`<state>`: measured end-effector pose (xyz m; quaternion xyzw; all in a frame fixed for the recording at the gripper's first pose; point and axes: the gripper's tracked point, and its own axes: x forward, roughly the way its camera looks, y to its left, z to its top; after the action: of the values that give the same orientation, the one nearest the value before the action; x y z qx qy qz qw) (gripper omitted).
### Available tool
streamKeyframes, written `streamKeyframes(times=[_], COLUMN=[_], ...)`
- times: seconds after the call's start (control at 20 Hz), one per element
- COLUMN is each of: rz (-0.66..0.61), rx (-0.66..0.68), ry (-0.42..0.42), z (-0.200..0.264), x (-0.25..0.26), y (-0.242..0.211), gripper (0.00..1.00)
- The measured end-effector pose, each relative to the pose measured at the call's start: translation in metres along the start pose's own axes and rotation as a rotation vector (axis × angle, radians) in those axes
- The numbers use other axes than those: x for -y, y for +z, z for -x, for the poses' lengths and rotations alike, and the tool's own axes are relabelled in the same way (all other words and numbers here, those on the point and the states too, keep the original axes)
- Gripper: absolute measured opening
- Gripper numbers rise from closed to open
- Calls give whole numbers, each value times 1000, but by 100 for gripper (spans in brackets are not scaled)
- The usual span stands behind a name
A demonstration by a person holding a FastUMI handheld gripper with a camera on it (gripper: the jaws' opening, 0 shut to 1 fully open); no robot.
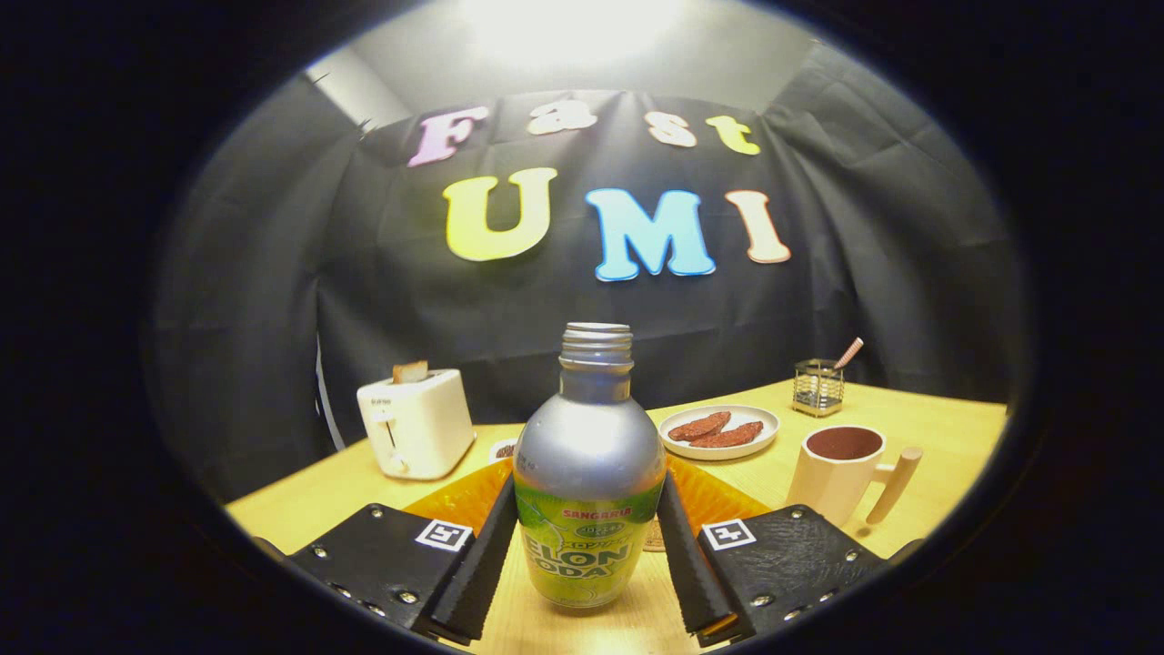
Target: Take the bottle from table, then pour the juice into the cup, finally place the bottle on the coaster
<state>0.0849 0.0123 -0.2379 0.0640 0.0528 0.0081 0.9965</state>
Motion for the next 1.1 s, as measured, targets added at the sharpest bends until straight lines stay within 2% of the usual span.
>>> streamKeyframes(times=[0.25,0.55,1.1], rz=[-239,-526,-974], rx=[-14,-67,-29], ry=[19,-13,-18], z=[-11,-26,-38], x=[18,48,81], y=[19,17,14], gripper=[77,77,77])
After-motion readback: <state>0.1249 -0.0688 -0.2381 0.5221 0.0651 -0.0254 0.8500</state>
